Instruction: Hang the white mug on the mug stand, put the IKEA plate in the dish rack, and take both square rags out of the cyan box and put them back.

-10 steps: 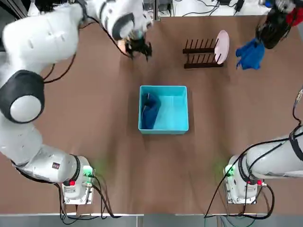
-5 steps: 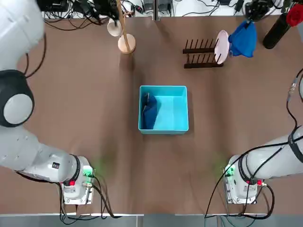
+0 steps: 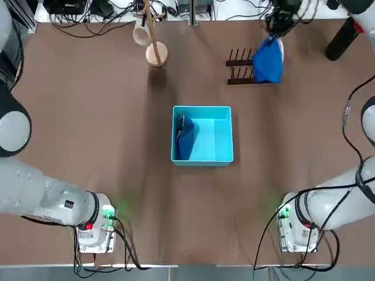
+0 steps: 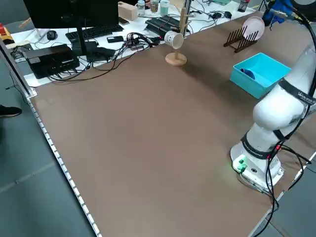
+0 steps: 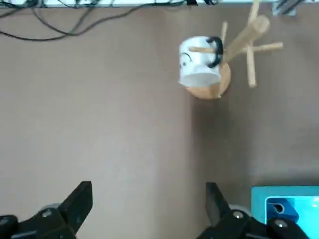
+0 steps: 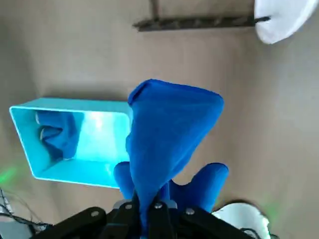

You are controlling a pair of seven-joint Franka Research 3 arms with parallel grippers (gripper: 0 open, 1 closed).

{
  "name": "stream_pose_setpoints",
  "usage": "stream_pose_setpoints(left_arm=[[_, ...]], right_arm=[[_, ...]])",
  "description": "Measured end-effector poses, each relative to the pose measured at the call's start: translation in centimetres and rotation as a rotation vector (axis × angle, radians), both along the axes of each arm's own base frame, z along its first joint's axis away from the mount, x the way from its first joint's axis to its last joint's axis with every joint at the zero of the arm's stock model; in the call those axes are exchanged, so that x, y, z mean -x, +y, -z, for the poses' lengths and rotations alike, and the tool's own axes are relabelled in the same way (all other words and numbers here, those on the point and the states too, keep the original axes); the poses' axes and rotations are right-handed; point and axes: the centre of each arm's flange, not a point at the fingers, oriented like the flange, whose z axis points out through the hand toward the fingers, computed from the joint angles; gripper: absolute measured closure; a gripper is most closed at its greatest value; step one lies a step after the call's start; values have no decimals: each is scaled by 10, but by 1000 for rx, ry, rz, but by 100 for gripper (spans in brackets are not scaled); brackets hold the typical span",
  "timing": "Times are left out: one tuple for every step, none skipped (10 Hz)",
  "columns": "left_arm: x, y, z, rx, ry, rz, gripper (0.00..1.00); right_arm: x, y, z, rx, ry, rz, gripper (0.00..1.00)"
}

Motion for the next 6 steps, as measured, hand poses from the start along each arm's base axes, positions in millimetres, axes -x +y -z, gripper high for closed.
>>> stream_pose_setpoints(left_arm=[[2, 15, -9, -9, 17, 15, 0], [5, 31, -14, -17, 49, 30, 0], [11, 45, -16, -18, 78, 36, 0], [17, 57, -19, -16, 94, 31, 0], [22, 66, -20, -15, 99, 25, 0], [24, 71, -18, -15, 104, 21, 3]], right_arm=[[13, 33, 4, 15, 2, -5, 95], [26, 62, 13, 27, 0, -8, 95], [41, 92, 25, 39, -7, -10, 95], [58, 118, 40, 47, -14, -18, 95], [74, 139, 60, 53, -24, -23, 95], [91, 154, 81, 57, -36, -29, 95]])
